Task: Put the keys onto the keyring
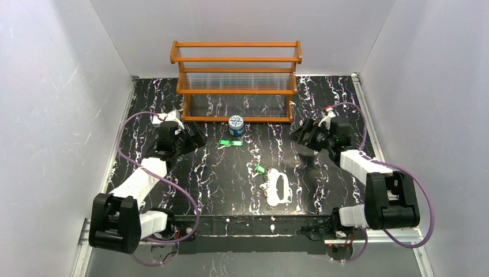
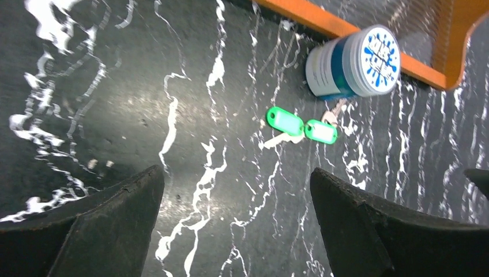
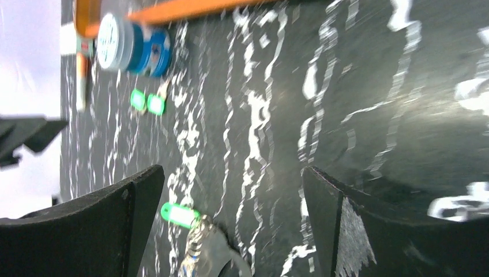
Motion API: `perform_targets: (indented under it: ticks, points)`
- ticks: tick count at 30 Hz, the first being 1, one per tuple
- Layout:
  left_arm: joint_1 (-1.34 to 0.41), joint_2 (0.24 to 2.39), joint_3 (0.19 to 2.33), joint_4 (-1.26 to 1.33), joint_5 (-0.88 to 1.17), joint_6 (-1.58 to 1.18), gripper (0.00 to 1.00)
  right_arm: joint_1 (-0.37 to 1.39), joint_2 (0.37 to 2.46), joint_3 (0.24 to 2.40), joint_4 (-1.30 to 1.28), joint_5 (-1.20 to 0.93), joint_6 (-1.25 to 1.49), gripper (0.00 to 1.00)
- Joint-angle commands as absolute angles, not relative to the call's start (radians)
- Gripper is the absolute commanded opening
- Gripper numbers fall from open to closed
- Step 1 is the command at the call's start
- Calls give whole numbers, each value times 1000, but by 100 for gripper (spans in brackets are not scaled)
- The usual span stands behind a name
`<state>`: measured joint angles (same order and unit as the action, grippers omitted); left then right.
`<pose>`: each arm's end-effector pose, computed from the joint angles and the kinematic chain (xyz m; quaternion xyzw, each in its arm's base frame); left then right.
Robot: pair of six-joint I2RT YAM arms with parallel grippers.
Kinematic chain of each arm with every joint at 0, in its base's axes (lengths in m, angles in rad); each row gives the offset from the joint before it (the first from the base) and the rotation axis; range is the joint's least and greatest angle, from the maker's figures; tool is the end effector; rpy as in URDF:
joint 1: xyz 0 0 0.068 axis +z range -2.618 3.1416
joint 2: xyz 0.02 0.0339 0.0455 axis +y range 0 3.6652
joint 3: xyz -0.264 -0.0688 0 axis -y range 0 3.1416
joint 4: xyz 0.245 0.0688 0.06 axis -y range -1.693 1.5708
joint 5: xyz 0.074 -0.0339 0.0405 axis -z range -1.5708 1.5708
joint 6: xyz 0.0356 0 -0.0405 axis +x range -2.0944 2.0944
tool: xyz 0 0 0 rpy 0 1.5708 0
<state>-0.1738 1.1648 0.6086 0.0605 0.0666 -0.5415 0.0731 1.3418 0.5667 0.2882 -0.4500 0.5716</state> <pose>0.2476 -0.0459 0.2256 -0.1402 0.8471 -0.2059 0.4694 0.2690 0.0352 0.1924 0.0945 0.8377 0.3406 0.4164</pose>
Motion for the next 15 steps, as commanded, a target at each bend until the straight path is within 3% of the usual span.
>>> perform_targets:
  ticks: [1,9,15]
  points:
    - [-173,1189,597,57,238,-619,93,213,1280,656,70,-446,449,99]
    - [-307,1185,539,135,283,-706,89,445,1227,645,-225,-374,491,92]
    - [-422,1155,528,212,250,-738,89,537,1207,611,-292,-366,536,87]
